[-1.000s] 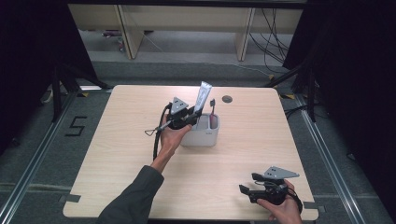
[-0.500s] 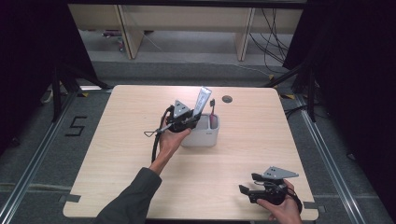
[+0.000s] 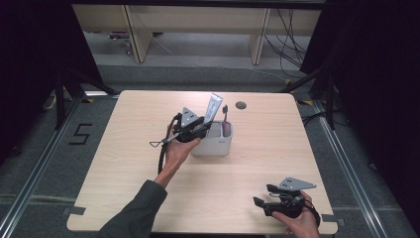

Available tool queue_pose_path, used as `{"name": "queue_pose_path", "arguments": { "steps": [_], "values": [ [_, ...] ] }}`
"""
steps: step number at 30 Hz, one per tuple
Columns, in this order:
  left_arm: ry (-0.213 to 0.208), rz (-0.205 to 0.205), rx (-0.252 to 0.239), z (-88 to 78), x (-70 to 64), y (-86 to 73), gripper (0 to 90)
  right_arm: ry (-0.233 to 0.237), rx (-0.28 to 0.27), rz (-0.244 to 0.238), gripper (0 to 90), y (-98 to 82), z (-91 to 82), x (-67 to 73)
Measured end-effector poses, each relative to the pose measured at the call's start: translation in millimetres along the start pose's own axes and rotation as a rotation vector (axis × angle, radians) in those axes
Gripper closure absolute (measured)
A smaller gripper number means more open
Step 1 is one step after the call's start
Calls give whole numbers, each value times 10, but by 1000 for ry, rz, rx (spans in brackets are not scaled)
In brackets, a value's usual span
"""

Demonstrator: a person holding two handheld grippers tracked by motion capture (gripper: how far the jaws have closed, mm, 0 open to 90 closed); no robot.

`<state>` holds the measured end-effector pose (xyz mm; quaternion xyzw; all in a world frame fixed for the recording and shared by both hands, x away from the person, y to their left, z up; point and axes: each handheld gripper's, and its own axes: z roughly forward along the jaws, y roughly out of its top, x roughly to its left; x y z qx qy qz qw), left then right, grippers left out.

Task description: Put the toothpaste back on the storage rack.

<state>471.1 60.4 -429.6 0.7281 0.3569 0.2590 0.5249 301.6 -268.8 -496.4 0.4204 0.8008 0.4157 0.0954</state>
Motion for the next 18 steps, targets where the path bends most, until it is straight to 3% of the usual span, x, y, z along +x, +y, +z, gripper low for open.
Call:
{"name": "queue_pose_path", "arguments": {
  "steps": [3, 4, 6, 9, 18],
  "values": [
    [7, 9, -2, -47, 12, 39, 598, -14, -13, -41, 270, 4, 1, -24],
    [8, 7, -8, -61, 15, 50, 597, -8, -9, -22, 270, 2, 3, -9],
    [7, -20, 7, -85, 10, 56, 595, -11, -9, -32, 270, -1, 7, -14],
    [2, -17, 30, -72, 5, 36, 582, -8, -6, -30, 270, -2, 10, -11],
    [-7, -27, 39, -110, 11, 43, 567, 0, -11, -20, 270, -3, 12, -11]
  ]
}}
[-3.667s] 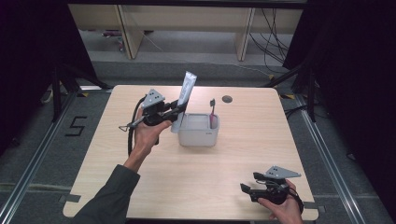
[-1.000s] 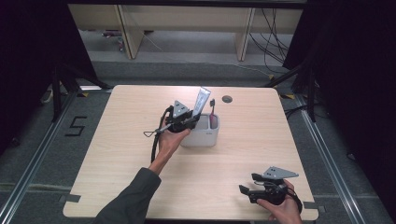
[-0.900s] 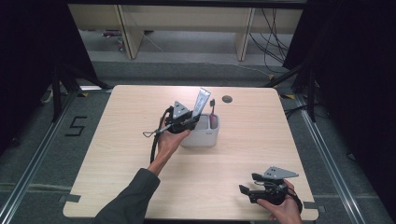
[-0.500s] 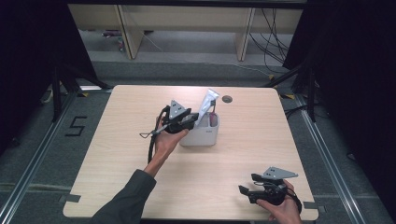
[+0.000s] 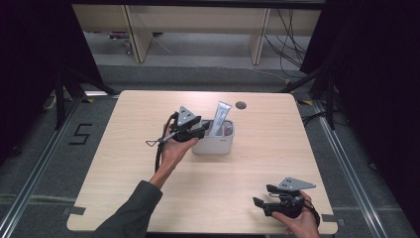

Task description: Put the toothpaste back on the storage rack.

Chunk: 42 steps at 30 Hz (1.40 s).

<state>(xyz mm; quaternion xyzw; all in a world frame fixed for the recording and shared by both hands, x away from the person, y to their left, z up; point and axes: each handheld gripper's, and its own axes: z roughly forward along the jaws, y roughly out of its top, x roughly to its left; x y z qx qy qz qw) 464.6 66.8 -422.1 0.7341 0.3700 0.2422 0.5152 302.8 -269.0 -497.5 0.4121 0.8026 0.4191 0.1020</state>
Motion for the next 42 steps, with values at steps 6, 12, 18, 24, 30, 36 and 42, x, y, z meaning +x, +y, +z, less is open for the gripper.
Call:
{"name": "queue_pose_path", "arguments": {
  "steps": [6, 12, 18, 24, 30, 36, 42],
  "values": [
    [-9, -21, 12, -58, 25, 11, 530, -1, 3, 2, 270, 2, -9, 0],
    [0, -43, 30, -78, 21, 14, 445, -11, -2, -18, 270, 4, -3, -12],
    [2, -62, 30, -121, 39, 20, 389, -1, 14, 25, 270, 1, -12, 10],
    [1, -85, 37, -197, 85, 0, 354, 1, 9, 19, 270, 0, -12, 4],
    [-4, -100, 50, -263, 131, -43, 345, -2, 1, 7, 270, 3, -11, -28],
    [-4, -113, 55, -338, 173, -111, 333, -2, -4, 7, 270, 4, -13, -28],
    [-10, -118, 66, -391, 194, -171, 314, -5, -3, 36, 269, 2, -21, -6]
  ]
}}
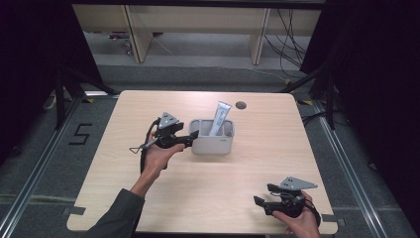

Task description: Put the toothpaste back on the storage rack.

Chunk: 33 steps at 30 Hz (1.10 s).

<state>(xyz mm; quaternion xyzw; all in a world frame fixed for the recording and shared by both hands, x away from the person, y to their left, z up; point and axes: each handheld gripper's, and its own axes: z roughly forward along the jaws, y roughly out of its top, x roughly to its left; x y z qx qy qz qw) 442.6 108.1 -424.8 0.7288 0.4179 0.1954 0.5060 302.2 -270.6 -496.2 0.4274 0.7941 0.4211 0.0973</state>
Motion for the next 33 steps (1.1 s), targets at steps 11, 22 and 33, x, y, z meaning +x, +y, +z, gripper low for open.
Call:
{"name": "queue_pose_path", "arguments": {
  "steps": [11, 22, 33],
  "values": [
    [-16, -21, 6, -161, 112, -139, 280, -11, -5, -20, 269, 4, -2, -13],
    [-21, -25, 25, -276, 184, -285, 242, -8, -14, -22, 268, 2, 15, -22],
    [-21, -13, 50, -356, 212, -445, 229, 5, -17, -5, 267, 5, 5, -17]
  ]
}}
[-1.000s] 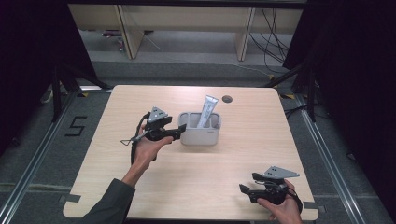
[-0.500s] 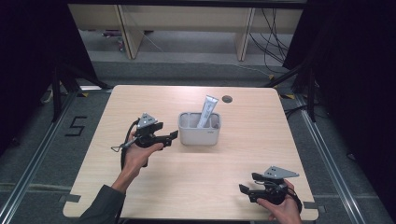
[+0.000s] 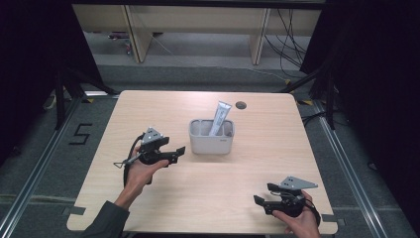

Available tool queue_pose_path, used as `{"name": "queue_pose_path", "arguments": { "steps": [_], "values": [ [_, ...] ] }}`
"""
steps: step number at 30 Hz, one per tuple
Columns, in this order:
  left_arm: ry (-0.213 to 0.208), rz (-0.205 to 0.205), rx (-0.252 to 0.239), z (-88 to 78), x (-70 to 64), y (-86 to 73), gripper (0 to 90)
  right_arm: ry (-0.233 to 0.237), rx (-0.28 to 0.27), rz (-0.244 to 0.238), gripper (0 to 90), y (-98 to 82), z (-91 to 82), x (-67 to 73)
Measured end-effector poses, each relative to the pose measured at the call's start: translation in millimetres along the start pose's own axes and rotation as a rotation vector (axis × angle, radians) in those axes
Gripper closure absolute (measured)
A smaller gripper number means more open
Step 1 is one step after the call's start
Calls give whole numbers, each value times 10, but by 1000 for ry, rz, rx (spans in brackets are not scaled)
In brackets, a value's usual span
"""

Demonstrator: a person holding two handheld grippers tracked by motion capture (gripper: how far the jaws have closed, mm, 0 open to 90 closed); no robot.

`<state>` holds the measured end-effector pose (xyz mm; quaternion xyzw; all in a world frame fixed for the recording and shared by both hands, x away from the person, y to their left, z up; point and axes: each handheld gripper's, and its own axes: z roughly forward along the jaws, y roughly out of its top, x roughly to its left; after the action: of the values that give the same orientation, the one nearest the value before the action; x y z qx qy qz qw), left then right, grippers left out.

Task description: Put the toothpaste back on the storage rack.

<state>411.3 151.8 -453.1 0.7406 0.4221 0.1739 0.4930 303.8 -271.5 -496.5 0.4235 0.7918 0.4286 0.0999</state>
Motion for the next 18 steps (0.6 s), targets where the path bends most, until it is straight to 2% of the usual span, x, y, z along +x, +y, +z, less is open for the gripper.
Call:
{"name": "queue_pose_path", "arguments": {
  "steps": [5, 7, 8, 10, 14, 15, 16, 17, 18],
  "values": [
    [-2, 6, 0, -36, -15, -53, 226, -3, -5, -15, 267, 3, 11, 0],
    [-3, 11, 5, -45, -22, -77, 225, 5, -18, 6, 267, -4, 21, 18],
    [-6, 10, 10, -48, -25, -91, 224, 2, -15, -31, 267, 3, 17, -11],
    [-9, 15, 17, -48, -21, -127, 224, 15, -9, -18, 267, 5, 13, -5],
    [-10, 18, 31, -66, -9, -204, 222, 1, -8, -24, 266, 4, 19, -7],
    [-9, 16, 34, -76, -4, -223, 221, 21, -9, -21, 266, 5, 13, -6],
    [-8, 16, 36, -88, 2, -242, 220, 4, -6, -16, 266, 5, 19, 5],
    [-12, 16, 36, -101, 7, -260, 218, 14, -14, -36, 266, 10, 17, -6],
    [-6, 20, 39, -119, 8, -277, 218, 13, -12, -34, 266, 12, 12, -2]
  ]
}}
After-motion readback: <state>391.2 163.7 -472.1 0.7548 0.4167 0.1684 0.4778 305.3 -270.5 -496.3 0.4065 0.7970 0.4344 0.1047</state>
